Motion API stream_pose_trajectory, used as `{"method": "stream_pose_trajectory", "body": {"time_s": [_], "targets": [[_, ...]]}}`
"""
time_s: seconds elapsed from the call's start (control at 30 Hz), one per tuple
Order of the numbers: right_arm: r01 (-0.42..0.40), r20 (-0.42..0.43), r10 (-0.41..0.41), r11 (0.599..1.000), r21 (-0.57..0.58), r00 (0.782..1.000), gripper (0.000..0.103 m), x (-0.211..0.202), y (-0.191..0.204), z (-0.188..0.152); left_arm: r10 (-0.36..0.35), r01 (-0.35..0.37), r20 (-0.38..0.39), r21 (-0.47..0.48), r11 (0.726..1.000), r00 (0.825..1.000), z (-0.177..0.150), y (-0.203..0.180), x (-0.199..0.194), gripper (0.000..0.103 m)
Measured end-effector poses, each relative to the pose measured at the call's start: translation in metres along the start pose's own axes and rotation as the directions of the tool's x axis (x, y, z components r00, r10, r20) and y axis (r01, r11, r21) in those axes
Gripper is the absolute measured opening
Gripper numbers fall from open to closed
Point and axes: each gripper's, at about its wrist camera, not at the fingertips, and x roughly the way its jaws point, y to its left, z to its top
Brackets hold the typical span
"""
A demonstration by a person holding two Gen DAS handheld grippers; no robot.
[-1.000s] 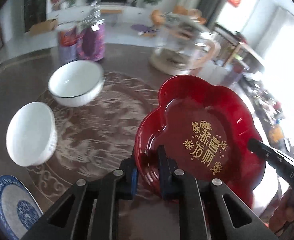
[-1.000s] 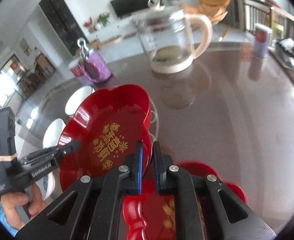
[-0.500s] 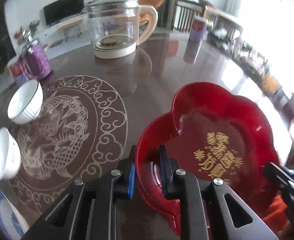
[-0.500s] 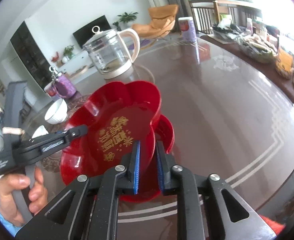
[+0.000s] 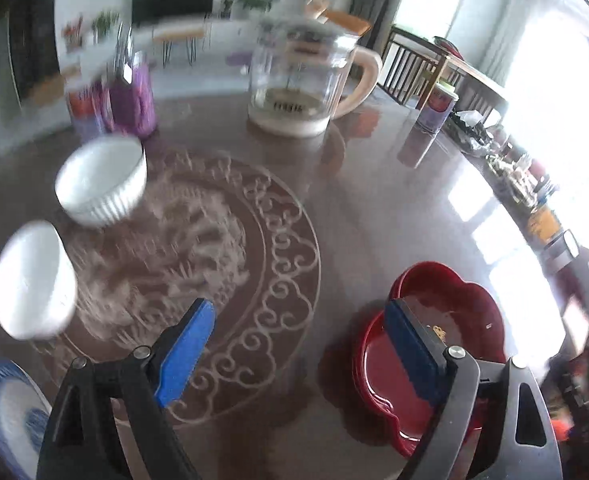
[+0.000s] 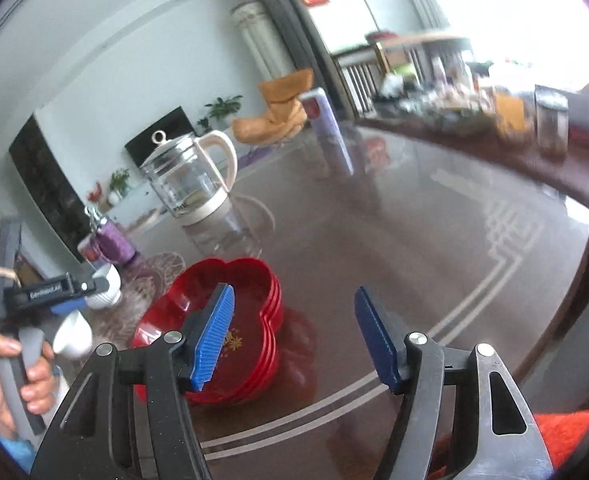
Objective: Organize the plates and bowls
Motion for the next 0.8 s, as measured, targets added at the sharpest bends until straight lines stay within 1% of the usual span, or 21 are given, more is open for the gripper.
{"method": "stream_pose_trajectory", "body": {"time_s": [0.07, 0.17, 0.23, 0.3, 0.37, 0.43, 0.47, 0.5, 0.53, 0.57, 0.6, 0.67, 0.8], "targets": [[-0.024, -0.036, 0.025, 0.999, 0.031, 0.999, 0.067, 0.006, -0.003, -0.003, -0.02, 0.019, -0.021, -0.028, 0.999, 1.0, -0.006, 0.003, 0.009, 0.086], [-0.059, -0.079, 0.064, 0.996, 0.069, 0.995, 0.067, 0.014, -0.007, -0.01, -0.022, 0.022, -0.054, -0.003, 1.0, 0.998, -0.017, -0.008, 0.027, 0.086], [-0.06, -0.114, 0.071, 0.993, 0.098, 0.991, 0.067, 0.021, -0.009, -0.014, 0.012, -0.009, -0.075, 0.047, 0.999, 0.997, -0.023, -0.022, 0.041, 0.086], [-0.063, -0.157, 0.082, 0.99, 0.124, 0.984, 0.068, 0.029, -0.007, -0.017, 0.045, -0.039, -0.077, 0.076, 0.996, 0.996, -0.028, -0.032, 0.052, 0.087], [-0.049, -0.213, 0.071, 0.993, 0.108, 0.974, 0.068, 0.04, 0.002, -0.02, 0.06, -0.051, -0.096, 0.095, 0.994, 0.994, -0.032, -0.043, 0.064, 0.086], [-0.015, -0.262, 0.035, 0.997, 0.078, 0.964, 0.067, 0.048, 0.009, -0.024, 0.067, -0.055, -0.119, 0.105, 0.993, 0.991, -0.035, -0.049, 0.073, 0.085], [0.005, -0.294, 0.014, 0.998, 0.065, 0.956, 0.067, 0.054, 0.012, -0.026, 0.062, -0.048, -0.134, 0.106, 0.993, 0.989, -0.037, -0.052, 0.078, 0.081], [0.011, -0.333, 0.013, 0.998, 0.07, 0.943, 0.065, 0.061, 0.013, -0.03, 0.032, -0.018, -0.14, 0.099, 0.995, 0.99, -0.039, -0.054, 0.08, 0.07], [-0.001, -0.351, 0.031, 0.996, 0.084, 0.936, 0.052, 0.065, 0.013, -0.032, -0.006, 0.018, -0.136, 0.082, 0.996, 0.991, -0.041, -0.055, 0.078, 0.056], [-0.032, -0.369, 0.07, 0.994, 0.108, 0.927, 0.044, 0.069, 0.014, -0.034, -0.045, 0.054, -0.139, 0.065, 0.996, 0.989, -0.041, -0.055, 0.077, 0.047], [-0.024, -0.374, 0.065, 0.993, 0.113, 0.925, 0.043, 0.07, 0.014, -0.035, -0.08, 0.088, -0.146, 0.051, 0.995, 0.986, -0.041, -0.057, 0.076, 0.037], [-0.003, -0.374, 0.036, 0.996, 0.089, 0.927, 0.041, 0.072, 0.017, -0.033, -0.067, 0.073, -0.136, 0.041, 0.996, 0.988, -0.041, -0.057, 0.075, 0.037], [-0.038, -0.328, 0.06, 0.997, 0.074, 0.943, 0.04, 0.076, 0.018, -0.023, -0.088, 0.09, -0.066, 0.024, 0.996, 0.994, -0.034, -0.053, 0.066, 0.035]]}}
